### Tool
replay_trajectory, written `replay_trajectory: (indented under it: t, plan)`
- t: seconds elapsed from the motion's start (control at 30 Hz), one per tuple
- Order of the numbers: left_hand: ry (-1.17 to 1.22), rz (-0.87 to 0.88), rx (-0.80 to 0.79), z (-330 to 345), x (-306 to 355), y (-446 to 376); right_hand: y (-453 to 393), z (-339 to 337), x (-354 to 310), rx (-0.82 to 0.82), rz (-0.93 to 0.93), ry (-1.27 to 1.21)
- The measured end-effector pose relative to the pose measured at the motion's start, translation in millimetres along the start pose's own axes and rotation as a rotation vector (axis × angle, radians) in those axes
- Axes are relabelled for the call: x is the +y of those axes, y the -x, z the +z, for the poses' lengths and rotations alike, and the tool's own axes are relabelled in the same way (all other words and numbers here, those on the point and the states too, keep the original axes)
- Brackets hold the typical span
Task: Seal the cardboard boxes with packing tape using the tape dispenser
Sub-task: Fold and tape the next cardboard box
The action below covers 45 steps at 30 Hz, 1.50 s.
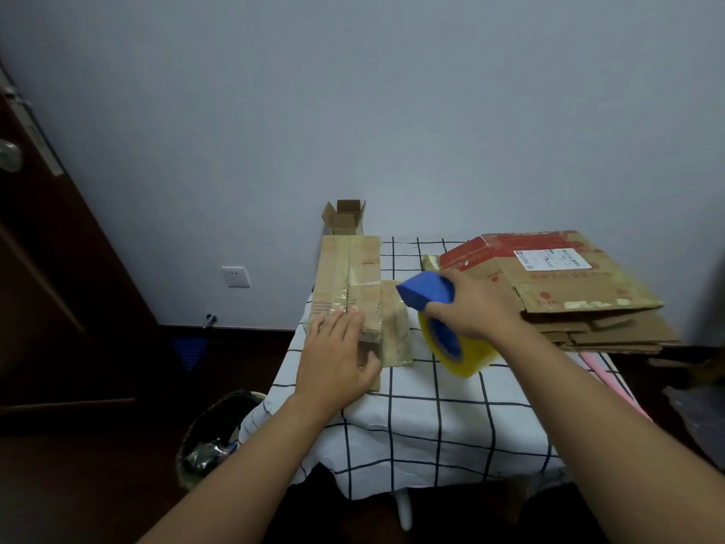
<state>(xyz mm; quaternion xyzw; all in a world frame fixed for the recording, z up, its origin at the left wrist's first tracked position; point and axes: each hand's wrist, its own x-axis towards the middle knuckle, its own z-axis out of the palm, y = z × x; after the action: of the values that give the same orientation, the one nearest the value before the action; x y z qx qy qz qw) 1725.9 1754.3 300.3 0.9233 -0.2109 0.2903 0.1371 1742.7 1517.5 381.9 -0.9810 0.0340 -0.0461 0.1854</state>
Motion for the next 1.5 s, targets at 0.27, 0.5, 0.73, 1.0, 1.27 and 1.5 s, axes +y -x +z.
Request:
replay_trajectory:
  t: [0.27,0.5,0.73,1.0,1.27,1.5]
  plan:
    - [-0.008,-0.228,0.099,3.7,25.8,-15.3,23.7,68.8,-15.1,0.263,0.169,-0.343]
    - [-0.072,-0.357,0.121,14.6,44.9,-20.3,37.9,91.0,-3.7,0.309,0.282,-0.337]
    - [-0.085,-0.353,0.141,23.7,44.6,-17.0,34.9,85.7,-0.3,0.229,0.244,-0.16]
    - [-0.026,-0.241,0.149,30.8,32.1,-4.2,33.1,89.6,7.0,0.219,0.228,-0.219]
    - [-0.081,-0.181,0.108,16.0,13.5,8.7,21.4,87.8,10.6,0.191,0.226,-0.201]
    - [-0.068,-0.284,0.033,3.7,9.1,11.9,16.5,87.7,8.7,0.184,0.222,-0.191]
